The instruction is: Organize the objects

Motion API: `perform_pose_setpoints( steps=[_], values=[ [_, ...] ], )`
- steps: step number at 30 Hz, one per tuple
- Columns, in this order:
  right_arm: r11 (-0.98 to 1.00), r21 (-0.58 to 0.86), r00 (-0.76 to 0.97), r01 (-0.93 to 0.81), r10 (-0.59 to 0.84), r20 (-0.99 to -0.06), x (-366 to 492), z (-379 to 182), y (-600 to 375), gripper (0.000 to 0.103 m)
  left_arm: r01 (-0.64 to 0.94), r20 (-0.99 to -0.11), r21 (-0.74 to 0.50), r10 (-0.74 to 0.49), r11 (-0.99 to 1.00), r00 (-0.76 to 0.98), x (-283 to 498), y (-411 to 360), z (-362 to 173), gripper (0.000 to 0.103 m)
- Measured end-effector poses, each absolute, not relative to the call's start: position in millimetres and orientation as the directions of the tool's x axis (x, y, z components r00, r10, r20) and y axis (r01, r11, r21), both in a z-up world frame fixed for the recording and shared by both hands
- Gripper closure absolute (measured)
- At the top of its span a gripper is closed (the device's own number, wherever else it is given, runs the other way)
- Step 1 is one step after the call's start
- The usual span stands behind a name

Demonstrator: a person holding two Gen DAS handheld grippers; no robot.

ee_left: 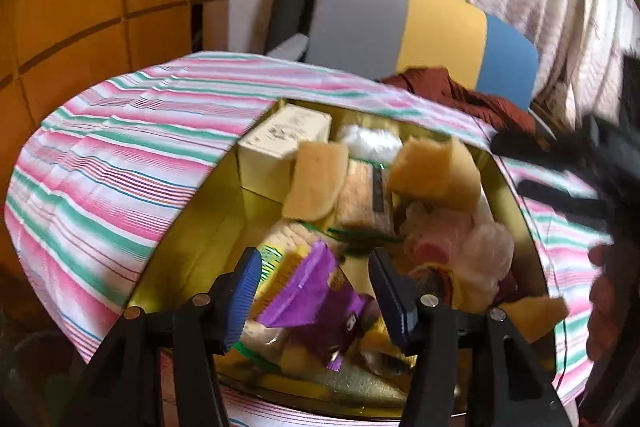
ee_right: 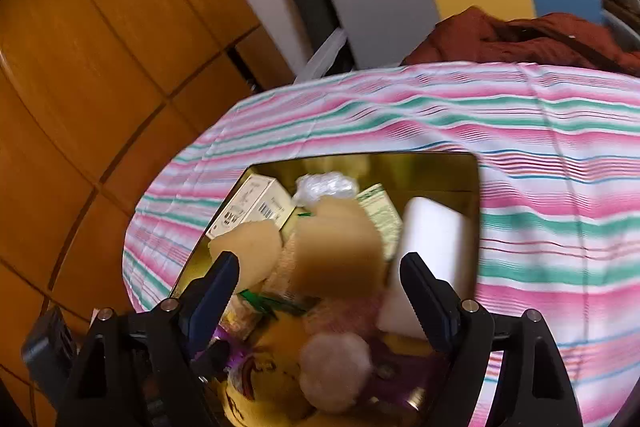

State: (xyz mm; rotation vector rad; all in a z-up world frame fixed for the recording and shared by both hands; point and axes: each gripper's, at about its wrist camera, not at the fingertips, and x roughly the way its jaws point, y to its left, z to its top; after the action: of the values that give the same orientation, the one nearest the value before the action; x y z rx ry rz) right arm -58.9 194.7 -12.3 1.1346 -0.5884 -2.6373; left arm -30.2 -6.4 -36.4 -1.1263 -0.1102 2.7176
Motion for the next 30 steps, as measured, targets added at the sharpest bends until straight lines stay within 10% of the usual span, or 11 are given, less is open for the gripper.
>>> perform_pose_setpoints(
  steps=[23, 30],
  values=[
    [-0.991, -0.085, -0.654, 0.1, -0.001, -0.757, 29, -16, 193, 0.018, -0.15, -0.614, -0.264, 0.286, -0.953, -0.736, 19, -19, 0, 0.046],
    [-0.989, -0.001, -0.628, 0.15, -0.094, -0.773, 21, -17, 175, 0.018, -0.065, -0.631, -0.221, 0.193, -0.973, -0.752, 23, -28, 8, 0.039]
  ],
)
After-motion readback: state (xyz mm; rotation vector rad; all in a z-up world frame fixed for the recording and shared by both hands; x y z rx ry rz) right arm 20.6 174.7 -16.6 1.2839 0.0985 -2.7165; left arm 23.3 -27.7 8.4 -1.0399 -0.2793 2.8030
